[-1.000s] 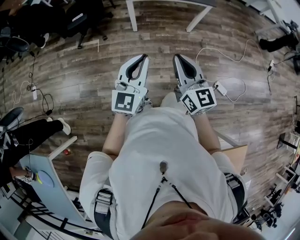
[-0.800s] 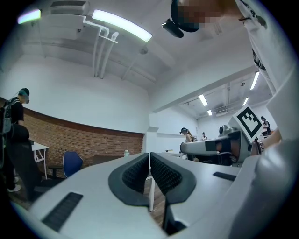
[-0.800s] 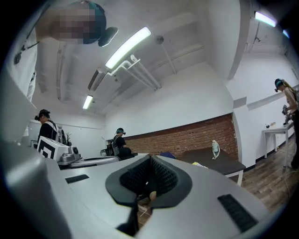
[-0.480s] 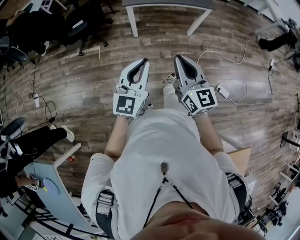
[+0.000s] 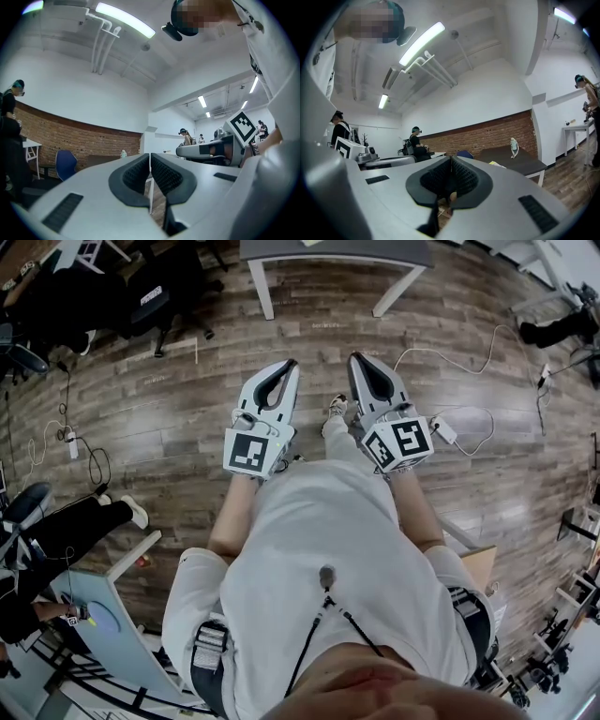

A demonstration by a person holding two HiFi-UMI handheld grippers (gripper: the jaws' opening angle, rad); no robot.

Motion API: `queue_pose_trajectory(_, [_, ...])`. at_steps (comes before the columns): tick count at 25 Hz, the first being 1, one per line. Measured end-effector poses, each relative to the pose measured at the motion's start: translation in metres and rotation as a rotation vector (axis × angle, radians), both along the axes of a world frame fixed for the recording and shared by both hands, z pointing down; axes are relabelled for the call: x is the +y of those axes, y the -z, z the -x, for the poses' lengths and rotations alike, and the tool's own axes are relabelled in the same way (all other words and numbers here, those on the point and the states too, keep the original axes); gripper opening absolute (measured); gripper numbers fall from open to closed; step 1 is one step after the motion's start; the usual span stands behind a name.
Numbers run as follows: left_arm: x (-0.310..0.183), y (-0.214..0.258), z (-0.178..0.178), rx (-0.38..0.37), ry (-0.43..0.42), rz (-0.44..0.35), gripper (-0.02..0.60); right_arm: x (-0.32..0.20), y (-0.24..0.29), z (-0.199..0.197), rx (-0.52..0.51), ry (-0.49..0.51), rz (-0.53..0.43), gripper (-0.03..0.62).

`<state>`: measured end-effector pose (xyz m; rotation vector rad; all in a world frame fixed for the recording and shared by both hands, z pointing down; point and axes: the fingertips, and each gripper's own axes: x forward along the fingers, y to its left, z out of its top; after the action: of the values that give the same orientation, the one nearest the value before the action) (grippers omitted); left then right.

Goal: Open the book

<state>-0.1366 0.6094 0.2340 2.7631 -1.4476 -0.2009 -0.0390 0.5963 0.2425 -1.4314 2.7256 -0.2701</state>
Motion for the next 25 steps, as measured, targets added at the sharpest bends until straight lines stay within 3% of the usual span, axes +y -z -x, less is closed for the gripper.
queue_pose_trajectory(9, [-0.073,0.0,-0.037,-0.002,0.024,0.0,0.028,-0.072,-0.003,-0.039,0.0,0.016,0.012,0.037])
queue_pose_trajectory(13, [-0.105,-0.013,-0.055,-0.073,0.035,0.051,0.028,-0.106,-0.003,-0.059,-0.002,0.031,0.018,0.037])
queue_pose_trajectory(16, [-0.137,0.004,-0.072,-0.016,0.045,0.012,0.028,-0.137,-0.001,-0.075,-0.002,0.035,0.024,0.037])
queue_pose_trajectory(21, [-0.181,0.008,-0.101,-0.016,0.064,0.006,0.028,-0.183,0.0,-0.102,-0.013,0.054,0.027,0.037])
queue_pose_trajectory(25, [-0.211,-0.009,-0.123,-0.099,0.063,0.054,0.028,-0.22,-0.001,-0.123,-0.021,0.08,0.029,0.037])
